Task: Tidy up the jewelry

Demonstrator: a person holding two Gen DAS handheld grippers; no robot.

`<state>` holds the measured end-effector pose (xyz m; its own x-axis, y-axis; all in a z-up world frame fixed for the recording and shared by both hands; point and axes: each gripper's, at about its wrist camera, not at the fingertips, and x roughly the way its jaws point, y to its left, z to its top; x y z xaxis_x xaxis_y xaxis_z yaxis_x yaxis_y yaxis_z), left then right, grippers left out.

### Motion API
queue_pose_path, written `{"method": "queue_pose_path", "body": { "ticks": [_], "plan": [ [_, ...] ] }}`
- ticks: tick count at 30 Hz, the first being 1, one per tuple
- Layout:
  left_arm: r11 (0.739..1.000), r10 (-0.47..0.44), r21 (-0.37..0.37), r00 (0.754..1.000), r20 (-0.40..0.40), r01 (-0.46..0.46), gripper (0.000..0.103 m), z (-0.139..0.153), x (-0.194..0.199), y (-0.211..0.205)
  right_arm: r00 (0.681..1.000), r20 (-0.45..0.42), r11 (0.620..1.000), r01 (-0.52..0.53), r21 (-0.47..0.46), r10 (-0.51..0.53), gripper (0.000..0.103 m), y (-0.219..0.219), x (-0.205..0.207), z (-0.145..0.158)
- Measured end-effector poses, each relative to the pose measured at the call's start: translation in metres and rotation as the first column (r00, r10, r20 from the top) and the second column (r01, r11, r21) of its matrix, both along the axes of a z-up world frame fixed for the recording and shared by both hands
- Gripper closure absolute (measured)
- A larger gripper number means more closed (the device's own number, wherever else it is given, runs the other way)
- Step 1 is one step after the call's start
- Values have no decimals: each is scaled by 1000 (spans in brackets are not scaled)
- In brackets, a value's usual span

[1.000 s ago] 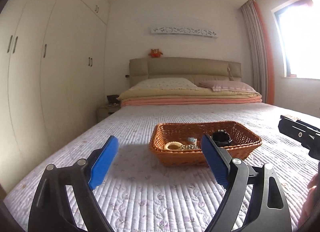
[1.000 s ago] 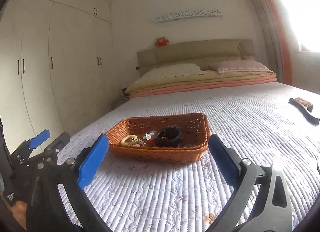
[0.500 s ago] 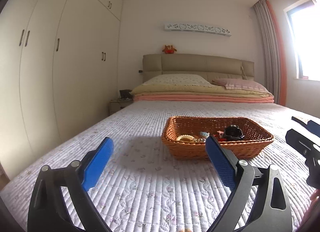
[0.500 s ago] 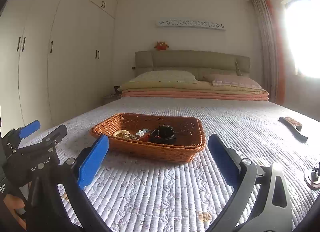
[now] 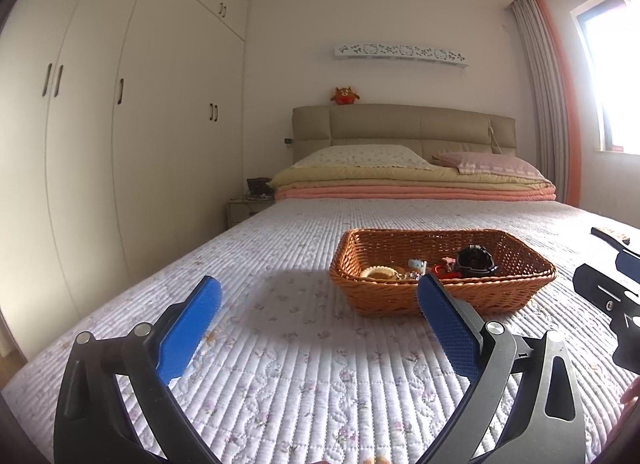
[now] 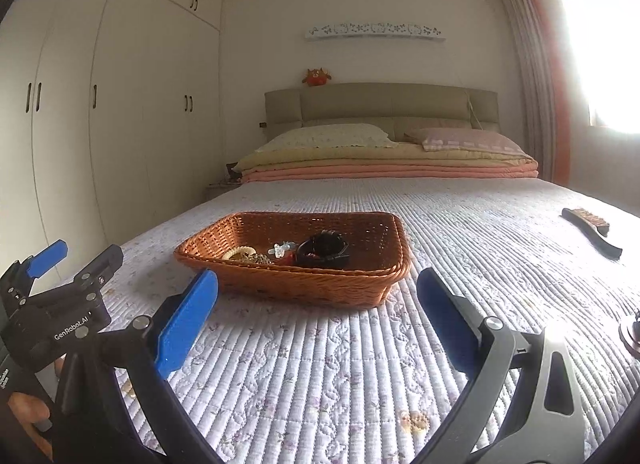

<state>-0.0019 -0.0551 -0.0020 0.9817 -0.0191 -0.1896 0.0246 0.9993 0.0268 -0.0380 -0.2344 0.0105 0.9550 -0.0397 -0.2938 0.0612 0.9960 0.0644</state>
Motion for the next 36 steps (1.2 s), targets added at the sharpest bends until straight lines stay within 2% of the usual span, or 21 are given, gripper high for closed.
{"method": "queue_pose_path", "body": {
  "ticks": [17, 36],
  "plan": [
    [1000, 0, 13, 1000, -18, 1, 7, -1, 3, -4, 1000, -30, 1000, 9, 28, -8, 8, -5, 4, -3],
    [1000, -2, -4, 999, -44, 2, 7, -2, 7, -1, 999, -43, 999, 12, 43, -11, 8, -9, 7, -4]
  ]
}}
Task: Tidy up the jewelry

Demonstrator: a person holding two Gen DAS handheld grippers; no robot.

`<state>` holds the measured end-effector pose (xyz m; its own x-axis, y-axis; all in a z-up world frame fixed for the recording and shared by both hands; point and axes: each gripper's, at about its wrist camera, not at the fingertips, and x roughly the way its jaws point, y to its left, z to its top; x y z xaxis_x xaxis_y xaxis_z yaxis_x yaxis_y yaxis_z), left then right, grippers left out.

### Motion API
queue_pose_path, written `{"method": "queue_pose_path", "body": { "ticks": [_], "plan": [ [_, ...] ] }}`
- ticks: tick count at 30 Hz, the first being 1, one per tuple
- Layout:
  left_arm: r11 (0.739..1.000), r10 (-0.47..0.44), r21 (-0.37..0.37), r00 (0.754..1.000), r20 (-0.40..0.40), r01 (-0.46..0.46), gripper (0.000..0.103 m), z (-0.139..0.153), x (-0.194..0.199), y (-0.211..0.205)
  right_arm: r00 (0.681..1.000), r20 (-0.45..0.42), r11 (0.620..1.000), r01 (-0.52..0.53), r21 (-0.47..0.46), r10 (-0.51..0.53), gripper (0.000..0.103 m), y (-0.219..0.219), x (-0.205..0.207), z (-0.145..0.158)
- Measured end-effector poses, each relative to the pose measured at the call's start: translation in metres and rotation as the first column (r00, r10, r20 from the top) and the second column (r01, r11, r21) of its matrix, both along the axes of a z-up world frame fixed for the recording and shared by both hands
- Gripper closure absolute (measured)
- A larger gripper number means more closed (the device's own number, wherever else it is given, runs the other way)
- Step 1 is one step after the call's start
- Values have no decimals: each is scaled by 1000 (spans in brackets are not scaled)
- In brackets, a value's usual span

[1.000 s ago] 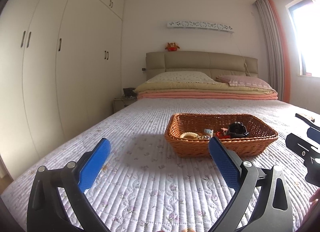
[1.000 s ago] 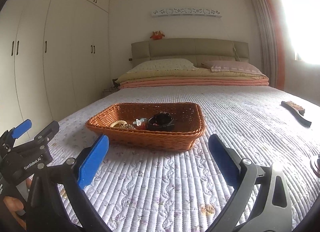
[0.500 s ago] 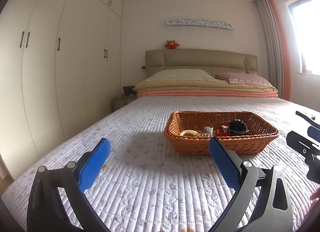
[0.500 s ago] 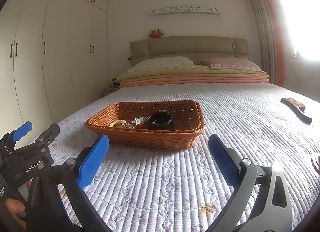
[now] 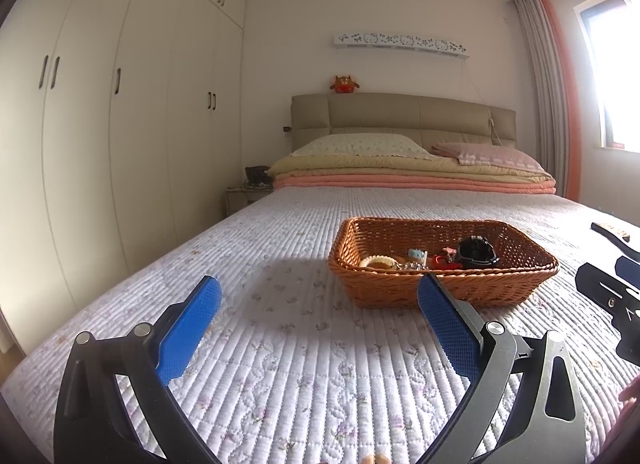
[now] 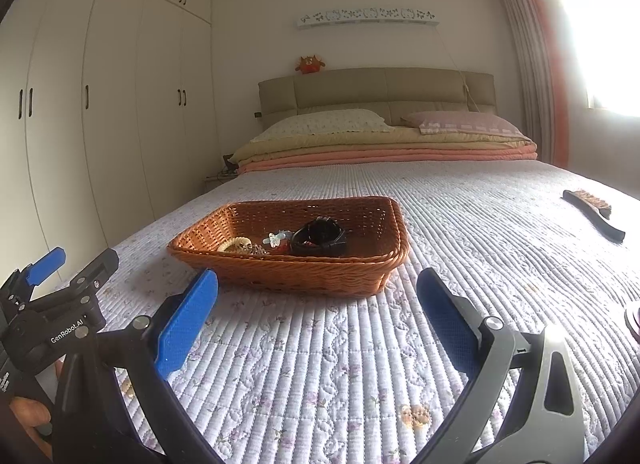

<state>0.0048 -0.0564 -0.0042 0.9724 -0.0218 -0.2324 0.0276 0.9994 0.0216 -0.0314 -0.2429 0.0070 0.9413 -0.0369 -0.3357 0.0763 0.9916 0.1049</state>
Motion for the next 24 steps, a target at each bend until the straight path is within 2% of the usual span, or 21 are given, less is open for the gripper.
{"method": "queue_pose_path", "body": {
  "ticks": [24],
  "plan": [
    [1000, -2, 2, 1000, -6, 2, 7, 0, 1, -1, 1000, -7, 1000, -2, 2, 2, 8, 0, 1, -1]
  ]
}}
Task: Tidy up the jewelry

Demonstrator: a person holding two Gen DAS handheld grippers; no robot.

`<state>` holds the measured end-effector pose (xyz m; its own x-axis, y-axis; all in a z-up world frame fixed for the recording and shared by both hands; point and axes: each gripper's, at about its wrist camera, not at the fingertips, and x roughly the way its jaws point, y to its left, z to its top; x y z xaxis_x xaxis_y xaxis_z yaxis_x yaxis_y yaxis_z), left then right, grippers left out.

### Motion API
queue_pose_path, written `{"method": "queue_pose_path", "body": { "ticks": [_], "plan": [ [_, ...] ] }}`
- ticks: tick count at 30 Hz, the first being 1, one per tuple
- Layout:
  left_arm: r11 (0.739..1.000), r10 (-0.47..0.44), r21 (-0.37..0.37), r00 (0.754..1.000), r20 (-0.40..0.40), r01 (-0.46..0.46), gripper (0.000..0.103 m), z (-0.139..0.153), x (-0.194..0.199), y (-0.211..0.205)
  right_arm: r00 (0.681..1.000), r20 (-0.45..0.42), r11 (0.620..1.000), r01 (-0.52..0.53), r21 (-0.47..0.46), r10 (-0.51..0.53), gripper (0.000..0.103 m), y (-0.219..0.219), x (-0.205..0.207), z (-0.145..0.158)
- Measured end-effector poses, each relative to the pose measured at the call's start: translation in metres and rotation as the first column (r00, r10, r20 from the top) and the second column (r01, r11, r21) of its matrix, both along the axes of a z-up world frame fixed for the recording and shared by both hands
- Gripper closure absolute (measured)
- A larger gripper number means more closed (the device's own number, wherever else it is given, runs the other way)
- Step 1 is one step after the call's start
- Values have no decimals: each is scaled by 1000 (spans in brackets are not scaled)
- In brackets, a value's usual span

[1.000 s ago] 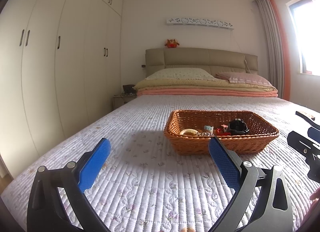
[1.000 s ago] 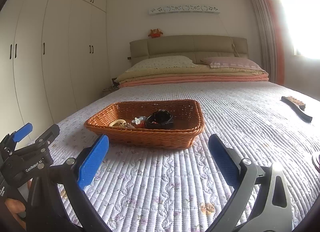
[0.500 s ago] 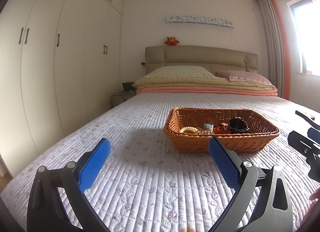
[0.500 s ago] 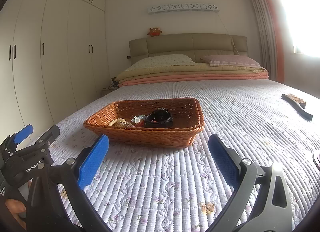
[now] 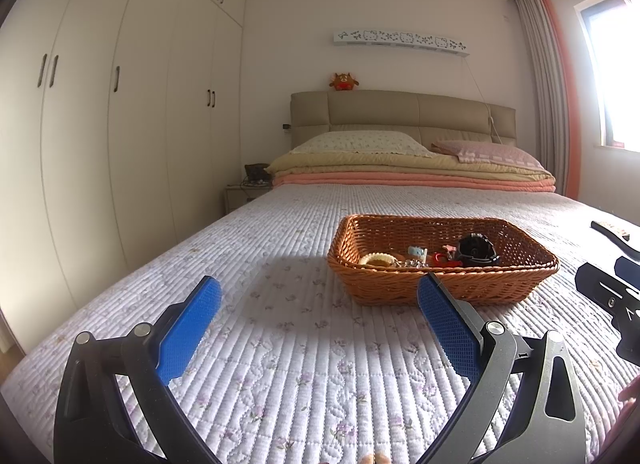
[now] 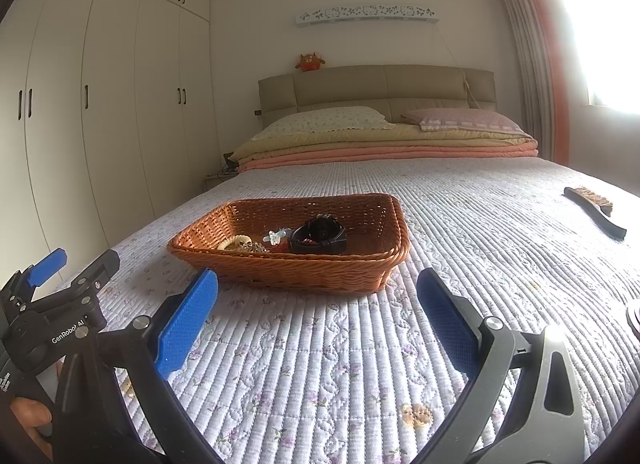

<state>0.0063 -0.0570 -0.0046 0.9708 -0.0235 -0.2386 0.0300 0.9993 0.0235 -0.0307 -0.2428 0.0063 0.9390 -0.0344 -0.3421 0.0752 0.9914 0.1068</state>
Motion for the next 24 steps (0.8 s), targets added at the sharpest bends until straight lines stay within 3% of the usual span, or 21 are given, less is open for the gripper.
{"method": "queue_pose_path", "body": {
  "ticks": [24],
  "plan": [
    [1000, 1, -2, 1000, -5, -1, 7, -1, 0, -1, 1000, -2, 1000, 0, 0, 0, 8, 0, 0, 0]
  ]
}}
